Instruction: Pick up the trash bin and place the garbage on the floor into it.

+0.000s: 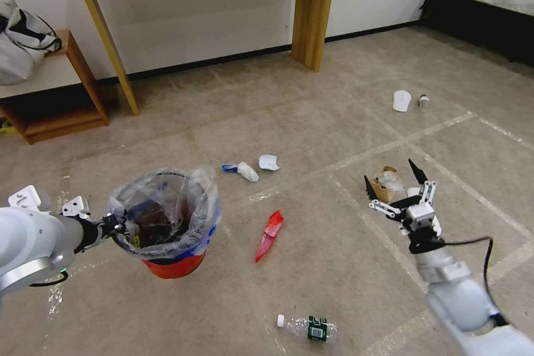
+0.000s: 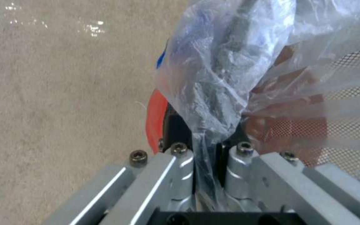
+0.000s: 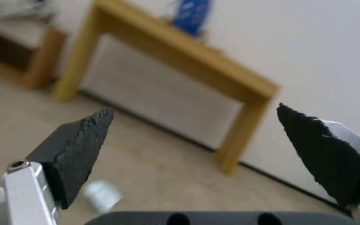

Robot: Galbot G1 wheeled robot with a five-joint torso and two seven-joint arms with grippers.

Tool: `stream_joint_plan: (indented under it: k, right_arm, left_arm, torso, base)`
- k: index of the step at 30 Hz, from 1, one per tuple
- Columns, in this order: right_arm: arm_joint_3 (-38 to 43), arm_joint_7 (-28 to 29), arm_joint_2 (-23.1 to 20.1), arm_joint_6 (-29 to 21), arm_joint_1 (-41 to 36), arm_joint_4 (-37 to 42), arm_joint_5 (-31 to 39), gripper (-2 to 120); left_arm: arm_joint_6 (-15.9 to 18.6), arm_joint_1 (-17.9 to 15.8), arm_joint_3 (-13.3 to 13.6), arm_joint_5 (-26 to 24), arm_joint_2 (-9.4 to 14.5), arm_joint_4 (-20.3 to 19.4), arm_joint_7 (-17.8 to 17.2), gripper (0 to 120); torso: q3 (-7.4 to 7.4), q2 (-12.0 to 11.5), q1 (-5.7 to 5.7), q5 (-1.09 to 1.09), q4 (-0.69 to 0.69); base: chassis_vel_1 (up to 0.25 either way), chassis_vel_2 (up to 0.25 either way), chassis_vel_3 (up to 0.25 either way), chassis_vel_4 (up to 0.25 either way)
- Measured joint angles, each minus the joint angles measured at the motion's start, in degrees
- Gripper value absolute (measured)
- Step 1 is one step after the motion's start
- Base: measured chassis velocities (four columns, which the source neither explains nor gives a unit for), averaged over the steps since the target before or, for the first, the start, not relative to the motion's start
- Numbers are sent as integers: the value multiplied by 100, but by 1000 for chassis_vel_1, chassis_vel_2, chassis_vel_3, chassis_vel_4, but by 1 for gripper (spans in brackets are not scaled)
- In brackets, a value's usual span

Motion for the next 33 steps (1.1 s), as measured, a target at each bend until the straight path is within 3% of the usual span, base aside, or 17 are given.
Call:
stream_joint_plan:
  k: [2, 7, 10, 16, 23, 26, 33]
  right_arm:
    - [-290, -187, -726, 44, -83, 0, 121, 100]
    - [-693, -412, -1324, 135, -55, -27, 104, 100]
    - [-1430, -1149, -1922, 247, 253, -282, 67, 100]
    - [-2187, -1871, -2107, 488, 822, -739, -96, 100]
    - [-2439, -2236, -2126, 585, 936, -847, -146, 100]
    - [-2910, -2429, -2099, 716, 1037, -1032, -308, 100]
    - [-4278, -2450, -1672, 734, 2095, -1442, -403, 100]
  left_arm:
    - [25, 72, -10, 56, -55, 1, 9, 4]
    - [24, 96, -24, 104, -113, -1, 13, 4]
    - [27, 206, -14, 249, -248, -14, 21, 4]
    - [51, 318, 13, 416, -448, -3, 37, 4]
    - [59, 353, 25, 485, -539, -3, 50, 4]
    - [67, 479, 5, 573, -605, -46, 69, 4]
    - [76, 599, 1, 730, -762, -92, 107, 4]
  torso:
    - [0, 0, 0, 3, 0]
    - [0, 0, 0, 0, 0]
    - [0, 0, 0, 0, 1]
    - [0, 0, 0, 1, 1]
    - [0, 0, 0, 1, 1]
    - [0, 0, 0, 2, 1]
    - [0, 0, 0, -2, 1]
  base:
    - [0, 0, 0, 0]
    - [0, 0, 0, 0]
    - [0, 0, 0, 0]
    - [0, 0, 0, 0]
    - [0, 0, 0, 0]
    - [0, 0, 0, 0]
    - [0, 0, 0, 0]
